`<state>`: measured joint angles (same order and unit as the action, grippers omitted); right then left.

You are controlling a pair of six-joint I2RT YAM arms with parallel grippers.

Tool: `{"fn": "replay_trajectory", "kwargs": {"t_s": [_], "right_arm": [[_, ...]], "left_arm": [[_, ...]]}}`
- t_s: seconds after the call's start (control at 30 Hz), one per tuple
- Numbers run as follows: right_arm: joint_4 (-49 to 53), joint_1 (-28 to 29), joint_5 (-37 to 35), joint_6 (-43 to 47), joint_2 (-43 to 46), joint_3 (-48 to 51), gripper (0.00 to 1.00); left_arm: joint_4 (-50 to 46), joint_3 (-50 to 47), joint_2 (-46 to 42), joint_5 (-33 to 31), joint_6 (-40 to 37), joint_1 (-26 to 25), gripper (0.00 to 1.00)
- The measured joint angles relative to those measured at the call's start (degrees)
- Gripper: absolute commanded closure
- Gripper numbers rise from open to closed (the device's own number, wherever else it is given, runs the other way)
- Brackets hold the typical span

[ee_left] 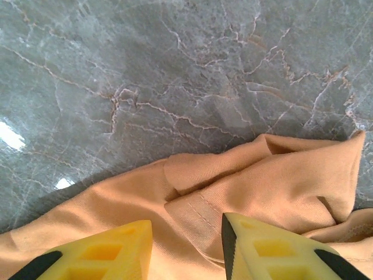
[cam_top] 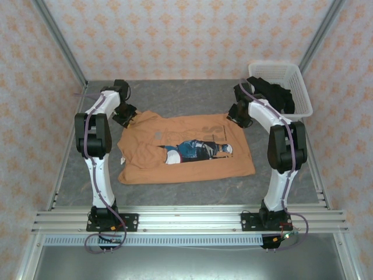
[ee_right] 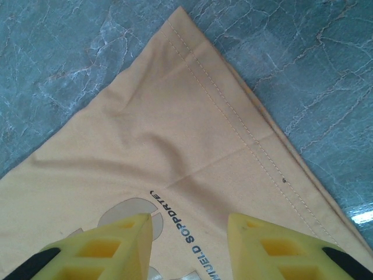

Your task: Fold and stack the t-shirts

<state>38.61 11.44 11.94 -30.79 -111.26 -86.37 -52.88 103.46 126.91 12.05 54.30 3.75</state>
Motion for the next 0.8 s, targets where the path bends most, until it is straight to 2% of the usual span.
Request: {"fn": "replay_trajectory", "kwargs": {"t_s": [0.37,0.7,0.8], "right_arm": [[0.13,0.00,0.00,-0.04,-0.02,0.00,0.61],[0.13,0.00,0.02,-0.22,-0.02,0.00,0.62],[0.13,0.00,0.04,-0.24,-0.02,0.00,0.63]], "left_arm": [[0.17,0.66,2.27,0.07,0.02,0.00,0.75],[0.33,1.70,2.69,0.13,-0.31,0.00,0.93],[-0.35,3.06,2.69,-0.07,-0.37,0.00,0.96]]}}
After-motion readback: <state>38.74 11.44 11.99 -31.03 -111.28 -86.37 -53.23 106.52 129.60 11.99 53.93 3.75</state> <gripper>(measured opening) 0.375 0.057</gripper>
